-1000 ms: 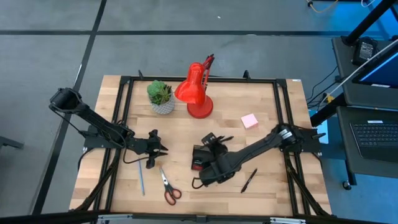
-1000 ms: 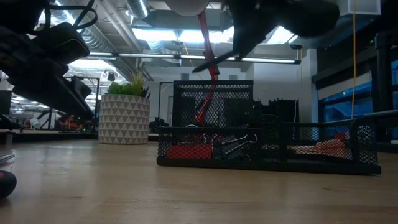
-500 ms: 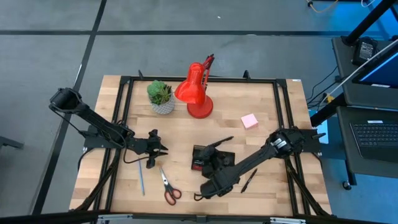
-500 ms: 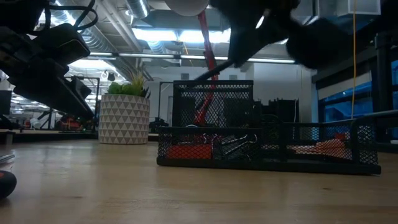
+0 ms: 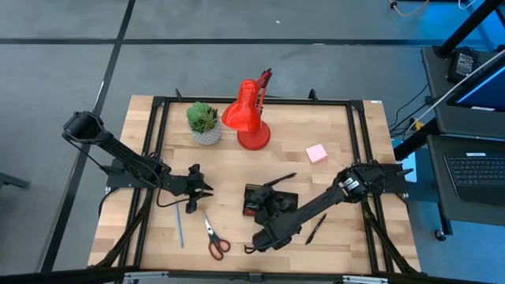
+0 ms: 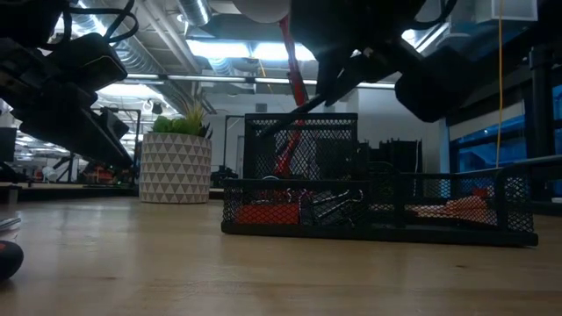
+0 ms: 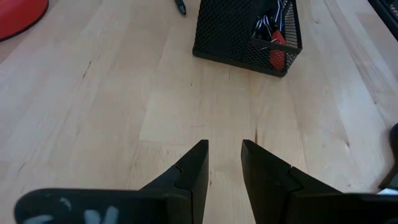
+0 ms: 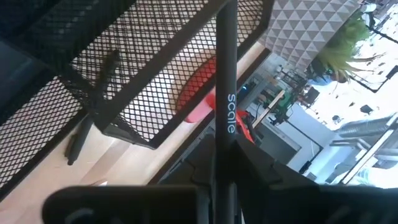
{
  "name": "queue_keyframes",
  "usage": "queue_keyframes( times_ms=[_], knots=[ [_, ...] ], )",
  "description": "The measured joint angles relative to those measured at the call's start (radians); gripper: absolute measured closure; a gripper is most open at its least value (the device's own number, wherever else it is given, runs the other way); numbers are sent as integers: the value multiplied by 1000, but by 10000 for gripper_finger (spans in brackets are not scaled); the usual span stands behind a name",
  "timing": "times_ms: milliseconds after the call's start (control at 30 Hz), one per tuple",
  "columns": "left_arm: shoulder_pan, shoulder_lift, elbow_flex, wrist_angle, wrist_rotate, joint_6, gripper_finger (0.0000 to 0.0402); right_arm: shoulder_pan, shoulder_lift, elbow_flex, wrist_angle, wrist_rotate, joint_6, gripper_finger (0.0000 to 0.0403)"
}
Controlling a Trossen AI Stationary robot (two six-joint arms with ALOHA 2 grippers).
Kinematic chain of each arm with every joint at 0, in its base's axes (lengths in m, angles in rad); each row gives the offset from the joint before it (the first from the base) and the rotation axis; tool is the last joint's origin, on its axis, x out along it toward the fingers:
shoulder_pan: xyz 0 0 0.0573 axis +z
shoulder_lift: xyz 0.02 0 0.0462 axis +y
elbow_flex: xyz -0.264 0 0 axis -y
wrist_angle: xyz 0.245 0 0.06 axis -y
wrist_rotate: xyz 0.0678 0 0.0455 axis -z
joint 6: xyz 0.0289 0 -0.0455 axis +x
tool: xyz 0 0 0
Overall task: Pick and place office supplies into organizer
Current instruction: Put the top left black pen into the black desk organizer
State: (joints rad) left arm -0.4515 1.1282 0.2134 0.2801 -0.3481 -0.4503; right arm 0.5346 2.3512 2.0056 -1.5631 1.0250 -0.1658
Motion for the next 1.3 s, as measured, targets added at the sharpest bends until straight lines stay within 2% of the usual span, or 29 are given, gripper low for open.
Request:
queue_keyframes(
  times_ms=[133,967,1300],
  knots=[
    [0,0,0,0,0,0,311,0,0,0,3,-57,0,361],
    [0,0,0,2,0,0,311,0,0,0,23,-60,0,361],
    [0,0,0,4,0,0,311,0,0,0,103,-61,1,361]
  ],
)
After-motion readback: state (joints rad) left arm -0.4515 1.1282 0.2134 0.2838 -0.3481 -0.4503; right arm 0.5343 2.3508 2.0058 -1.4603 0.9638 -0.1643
